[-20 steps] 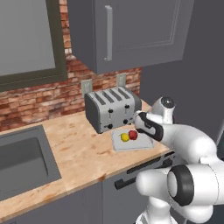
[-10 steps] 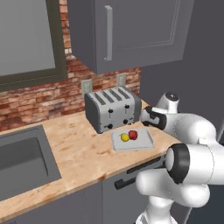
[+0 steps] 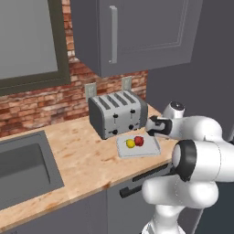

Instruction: Take the bell pepper and lemon out of the freezer and place them in the tupperware container on the counter. Then put the tupperware containing the vegetables back in the freezer.

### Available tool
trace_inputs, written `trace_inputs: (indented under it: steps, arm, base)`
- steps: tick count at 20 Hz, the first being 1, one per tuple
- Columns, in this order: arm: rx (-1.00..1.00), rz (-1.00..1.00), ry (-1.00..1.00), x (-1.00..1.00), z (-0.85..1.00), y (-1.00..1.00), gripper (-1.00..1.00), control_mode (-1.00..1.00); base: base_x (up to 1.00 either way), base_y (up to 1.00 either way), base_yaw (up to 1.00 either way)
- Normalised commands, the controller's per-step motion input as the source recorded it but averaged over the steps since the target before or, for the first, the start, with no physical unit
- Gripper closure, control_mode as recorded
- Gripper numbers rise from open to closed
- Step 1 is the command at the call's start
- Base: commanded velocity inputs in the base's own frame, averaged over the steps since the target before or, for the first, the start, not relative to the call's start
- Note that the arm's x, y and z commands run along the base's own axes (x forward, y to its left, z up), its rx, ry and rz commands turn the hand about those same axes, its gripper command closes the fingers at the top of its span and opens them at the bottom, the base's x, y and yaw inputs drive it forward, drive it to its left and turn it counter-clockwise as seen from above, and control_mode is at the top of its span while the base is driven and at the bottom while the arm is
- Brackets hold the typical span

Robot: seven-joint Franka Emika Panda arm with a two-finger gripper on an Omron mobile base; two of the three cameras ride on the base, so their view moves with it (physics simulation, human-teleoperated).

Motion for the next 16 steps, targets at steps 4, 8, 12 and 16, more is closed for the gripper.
trace_inputs:
  steps: [4, 8, 12, 16]
  arm:
    - [-0.01, 0.00, 0.00, 0.00, -0.42, -0.01, -1.00, -1.00]
    - [-0.01, 0.00, 0.00, 0.01, -0.26, -0.01, -1.00, -1.00]
    - [0.00, 0.00, 0.00, 0.11, -0.17, 0.00, -1.00, -1.00]
    - [0.00, 0.00, 0.03, 0.29, -0.16, 0.00, -1.00, -1.00]
  base:
    - [0.00, 0.00, 0.00]
    - [0.00, 0.00, 0.00]
    - [0.00, 0.00, 0.00]
    - [0.00, 0.00, 0.00]
